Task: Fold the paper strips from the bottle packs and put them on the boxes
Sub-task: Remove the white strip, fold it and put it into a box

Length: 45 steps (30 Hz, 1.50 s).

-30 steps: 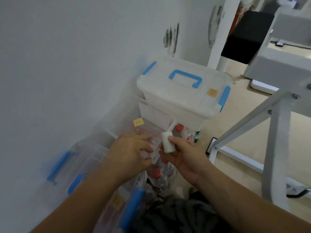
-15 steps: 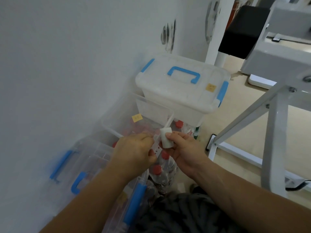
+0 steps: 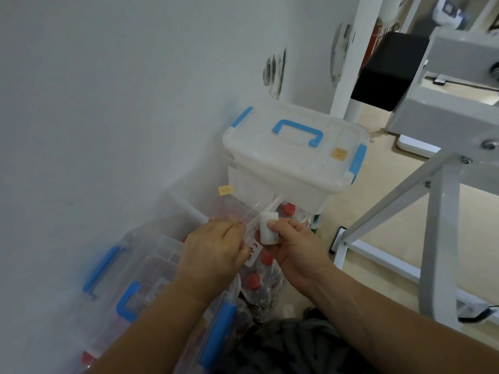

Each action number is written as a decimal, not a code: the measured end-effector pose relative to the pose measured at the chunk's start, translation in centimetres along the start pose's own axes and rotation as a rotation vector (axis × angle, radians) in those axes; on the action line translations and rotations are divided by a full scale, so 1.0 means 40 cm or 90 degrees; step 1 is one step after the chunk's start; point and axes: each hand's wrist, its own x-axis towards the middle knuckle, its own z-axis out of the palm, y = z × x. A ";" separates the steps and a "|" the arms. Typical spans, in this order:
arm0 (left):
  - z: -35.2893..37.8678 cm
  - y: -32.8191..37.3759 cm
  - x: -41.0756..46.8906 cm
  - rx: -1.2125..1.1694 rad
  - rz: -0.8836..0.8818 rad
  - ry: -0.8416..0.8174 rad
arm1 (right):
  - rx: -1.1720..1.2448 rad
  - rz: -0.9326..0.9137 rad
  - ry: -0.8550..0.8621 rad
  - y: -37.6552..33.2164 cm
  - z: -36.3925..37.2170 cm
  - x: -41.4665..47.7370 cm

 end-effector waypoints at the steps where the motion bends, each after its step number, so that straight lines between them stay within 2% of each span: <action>1: 0.003 -0.002 -0.004 -0.001 0.009 0.018 | 0.002 0.000 0.001 0.000 0.000 0.002; 9: -0.005 -0.020 -0.024 0.024 0.104 0.104 | 0.000 0.010 -0.016 -0.008 0.014 -0.013; 14: -0.007 -0.028 -0.043 0.044 0.163 0.115 | 0.055 0.032 -0.069 -0.009 0.003 -0.015; 18: 0.000 -0.023 -0.057 0.043 0.173 0.136 | 0.019 0.037 -0.070 -0.011 -0.006 -0.022; 23: 0.010 -0.032 -0.058 0.041 0.155 0.135 | -0.073 -0.012 -0.062 -0.016 -0.009 -0.015; 31: -0.002 -0.024 -0.054 -0.019 0.037 0.149 | -0.119 0.019 -0.103 -0.023 -0.014 0.005; 40: -0.014 -0.051 -0.065 -0.098 -0.018 0.050 | -0.110 0.061 -0.146 -0.024 -0.016 0.009; 45: -0.037 -0.058 -0.057 -0.100 0.014 0.014 | -0.079 0.053 -0.161 -0.015 -0.019 0.001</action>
